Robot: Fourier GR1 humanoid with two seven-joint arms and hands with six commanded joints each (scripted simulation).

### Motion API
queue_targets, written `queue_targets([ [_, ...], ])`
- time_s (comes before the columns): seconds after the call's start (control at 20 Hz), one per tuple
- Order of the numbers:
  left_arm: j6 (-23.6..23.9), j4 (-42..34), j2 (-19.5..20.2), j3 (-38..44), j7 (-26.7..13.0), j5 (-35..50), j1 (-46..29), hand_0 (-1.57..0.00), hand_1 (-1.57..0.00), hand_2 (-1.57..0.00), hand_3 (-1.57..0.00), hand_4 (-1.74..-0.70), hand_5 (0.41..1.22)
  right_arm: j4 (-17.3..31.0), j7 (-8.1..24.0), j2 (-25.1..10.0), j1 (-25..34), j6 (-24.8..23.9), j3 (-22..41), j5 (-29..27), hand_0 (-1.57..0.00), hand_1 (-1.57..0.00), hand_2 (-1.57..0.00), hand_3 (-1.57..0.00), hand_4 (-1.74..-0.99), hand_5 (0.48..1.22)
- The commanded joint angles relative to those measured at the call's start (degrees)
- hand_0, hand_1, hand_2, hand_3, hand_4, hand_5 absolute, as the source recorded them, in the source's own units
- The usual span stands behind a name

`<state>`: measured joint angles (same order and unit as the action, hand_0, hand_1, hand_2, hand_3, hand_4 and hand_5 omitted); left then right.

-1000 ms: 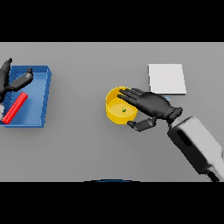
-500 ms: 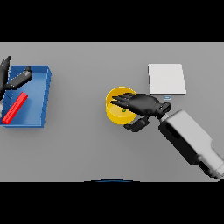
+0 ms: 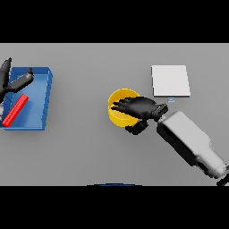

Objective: Pick up the red beaker and tilt it to pour out 1 green nut into yellow bowl. Pick up the yellow bowl and place it on the metallic measuring scale.

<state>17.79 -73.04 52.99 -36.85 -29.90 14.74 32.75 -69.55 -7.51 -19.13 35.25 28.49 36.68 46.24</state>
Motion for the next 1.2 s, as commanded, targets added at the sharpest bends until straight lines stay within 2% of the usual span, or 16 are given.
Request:
queue_targets([
  [0.0,-0.28,0.83,-0.2,0.1,0.08,0.01,0.35,0.0,0.0,0.0,0.0,-0.79,0.725,0.76,0.74,0.53,0.05,-0.41,0.54,0.7,-0.02,-0.04,-0.07,-0.09,-1.339,0.784],
  [0.05,-0.27,1.03,-0.25,0.22,0.32,0.02,0.43,0.0,0.0,0.0,0.0,-0.79,0.723,0.91,0.66,0.27,0.3,-0.23,0.74,0.96,-0.09,-0.11,-0.13,-0.16,-1.362,0.82],
  [0.1,-0.19,0.72,0.12,0.32,0.52,0.05,0.14,0.0,0.0,0.0,0.0,-0.79,0.722,0.97,-0.46,-0.09,0.58,-0.15,0.93,1.08,-0.26,-0.24,-0.23,-0.25,-1.387,0.9],
  [0.15,-0.13,0.27,0.47,0.44,0.88,0.14,-0.19,0.0,0.0,0.0,0.0,-0.79,0.723,0.64,-1.21,-0.59,0.26,0.03,1.13,1.07,-0.51,-0.44,-0.39,-0.36,-1.425,0.964],
  [0.2,-0.14,0.04,0.73,0.73,0.66,0.47,-0.19,0.0,0.0,0.0,0.0,-0.8,0.725,0.56,-0.37,-0.4,0.53,0.74,1.14,1.03,-0.72,-0.66,-0.62,-0.47,-1.488,1.016],
  [0.25,-0.26,-0.06,0.77,0.67,0.03,0.52,-0.02,0.0,0.0,0.0,0.0,-0.8,0.726,0.03,-0.56,-0.73,0.17,1.96,1.14,0.48,-0.89,-0.85,-0.81,-0.59,-1.534,1.057],
  [0.3,-0.04,0.09,0.71,0.95,0.32,0.79,-0.28,0.0,0.0,0.0,0.0,-0.8,0.727,-0.71,-1.25,-1.35,0.18,3.6,1.08,-0.13,-1.03,-0.99,-0.97,-0.69,-1.571,1.09],
  [0.35,0.18,-0.24,0.14,0.44,0.03,0.48,-0.14,0.0,0.0,0.0,0.0,-0.8,0.728,-0.5,-0.93,-1.25,0.49,4.41,1.27,-0.28,-1.14,-1.11,-1.09,-0.87,-1.604,1.116],
  [0.45,0.11,-0.82,0.94,0.51,-0.46,0.54,-0.35,0.0,0.0,0.0,0.0,-0.8,0.727,-0.25,-0.36,-1.11,0.68,4.42,1.4,-0.58,-1.29,-1.27,-1.26,-1.02,-1.649,1.154],
  [0.55,0.39,-0.71,0.46,0.32,-0.62,0.34,-0.19,0.0,0.0,0.0,0.0,-0.8,0.725,-1.76,0.26,-1.76,-0.22,4.41,1.29,-1.14,-1.39,-1.38,-1.31,-1.14,-1.682,1.178],
  [0.75,0.88,-1.57,0.88,0.5,-0.28,0.57,-0.87,0.0,0.0,0.0,0.0,-0.81,0.725,-1.48,-0.52,-2.23,0.64,4.27,1.12,-2.03,-1.5,-1.49,-1.45,-1.18,-1.717,1.203],
  [0.85,0.93,-2.02,1.03,0.11,-0.76,0.16,-0.84,0.0,0.0,0.0,0.0,-0.8,0.724,-3.83,-0.46,-3.69,0.31,4.91,0.19,-3.03,-1.52,-1.52,-1.47,-1.19,-1.726,1.21],
  [0.9,0.93,-1.96,0.93,0.2,-0.58,0.38,-1.04,0.0,0.0,0.0,0.0,-0.8,0.724,-4.86,0.15,-4.2,0.69,5.69,-0.44,-3.63,-1.53,-1.53,-1.49,-1.19,-1.729,1.212],
  [1.05,0.58,-2.69,1.58,0.31,-1.56,0.49,-0.45,0.0,0.0,0.0,0.0,-0.8,0.721,-8.87,1.86,-6.03,1.31,8.15,-1.64,-4.89,-1.55,-1.55,-1.51,-1.38,-1.731,1.216],
  [1.15,0.79,-2.24,1.4,0.1,-1.21,0.13,-0.65,0.0,0.0,0.0,0.0,-0.8,0.719,-11.79,4.07,-6.74,2.22,10.18,-3.27,-6.13,-1.56,-1.56,-1.53,-1.35,-1.728,1.218],
])
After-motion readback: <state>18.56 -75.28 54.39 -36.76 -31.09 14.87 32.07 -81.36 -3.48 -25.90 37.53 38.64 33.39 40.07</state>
